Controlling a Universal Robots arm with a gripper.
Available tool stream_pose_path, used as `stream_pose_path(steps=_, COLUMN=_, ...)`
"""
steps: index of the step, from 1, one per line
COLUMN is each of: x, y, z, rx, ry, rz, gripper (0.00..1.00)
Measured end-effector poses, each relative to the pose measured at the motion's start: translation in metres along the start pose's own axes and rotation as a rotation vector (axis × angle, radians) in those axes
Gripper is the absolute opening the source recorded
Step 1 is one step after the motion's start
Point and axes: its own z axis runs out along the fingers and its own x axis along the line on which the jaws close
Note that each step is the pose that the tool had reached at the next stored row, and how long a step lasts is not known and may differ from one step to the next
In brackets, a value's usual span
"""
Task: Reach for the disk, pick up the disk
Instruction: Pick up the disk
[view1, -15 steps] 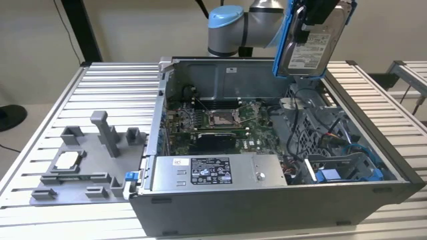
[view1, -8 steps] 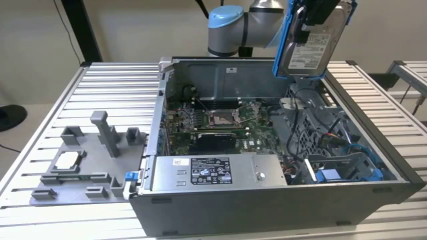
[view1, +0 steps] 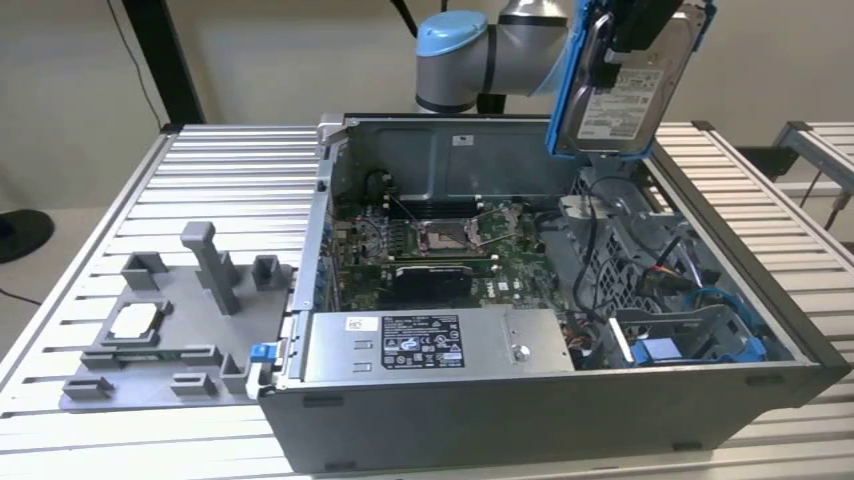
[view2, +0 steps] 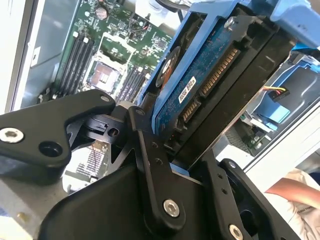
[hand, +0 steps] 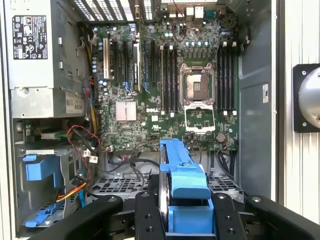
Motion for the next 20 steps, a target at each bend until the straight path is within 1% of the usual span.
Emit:
stream_pose_path(steps=11, x=0.0106, y=-0.0005, z=-0.0001, rx=0.0, ry=0.0, rz=0.0, gripper=0.0)
stream_pose_path(steps=20, x=0.022, y=-0.0011, z=-0.0003, rx=0.0, ry=0.0, rz=0.0, gripper=0.0)
